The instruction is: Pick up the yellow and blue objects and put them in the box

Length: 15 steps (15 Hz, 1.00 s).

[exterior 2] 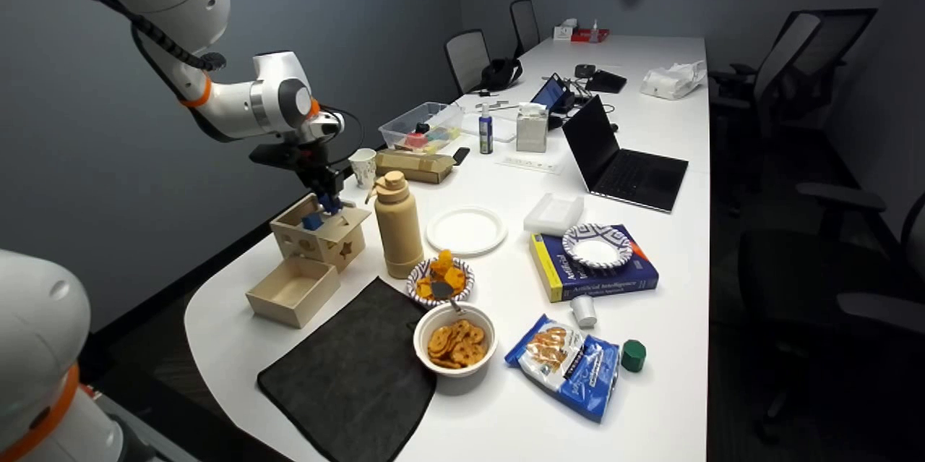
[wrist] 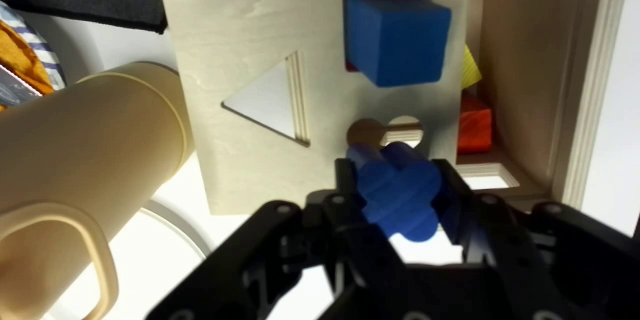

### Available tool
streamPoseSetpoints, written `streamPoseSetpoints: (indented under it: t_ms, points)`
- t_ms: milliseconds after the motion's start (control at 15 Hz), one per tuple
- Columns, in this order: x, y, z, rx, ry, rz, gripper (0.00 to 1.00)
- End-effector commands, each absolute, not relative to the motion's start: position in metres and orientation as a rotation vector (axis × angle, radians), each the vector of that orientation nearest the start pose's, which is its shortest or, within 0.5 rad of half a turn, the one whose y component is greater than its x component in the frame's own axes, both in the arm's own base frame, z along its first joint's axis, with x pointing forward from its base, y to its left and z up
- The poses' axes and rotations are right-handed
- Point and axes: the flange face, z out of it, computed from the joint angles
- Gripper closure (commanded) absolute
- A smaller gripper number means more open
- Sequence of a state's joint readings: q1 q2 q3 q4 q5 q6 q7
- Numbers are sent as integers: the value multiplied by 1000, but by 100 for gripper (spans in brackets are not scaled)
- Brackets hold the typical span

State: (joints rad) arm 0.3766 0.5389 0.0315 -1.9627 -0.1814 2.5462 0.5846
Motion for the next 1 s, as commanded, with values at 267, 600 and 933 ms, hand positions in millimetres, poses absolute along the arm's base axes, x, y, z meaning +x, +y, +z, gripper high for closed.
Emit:
streamPoseSetpoints:
  t_ms: [267,600,933]
  points:
    - [566,255,199,-3217,110,-39,84]
    - [563,260,194,-3218,117,-6,84]
    - [566,260,193,-3209,123,-31,41]
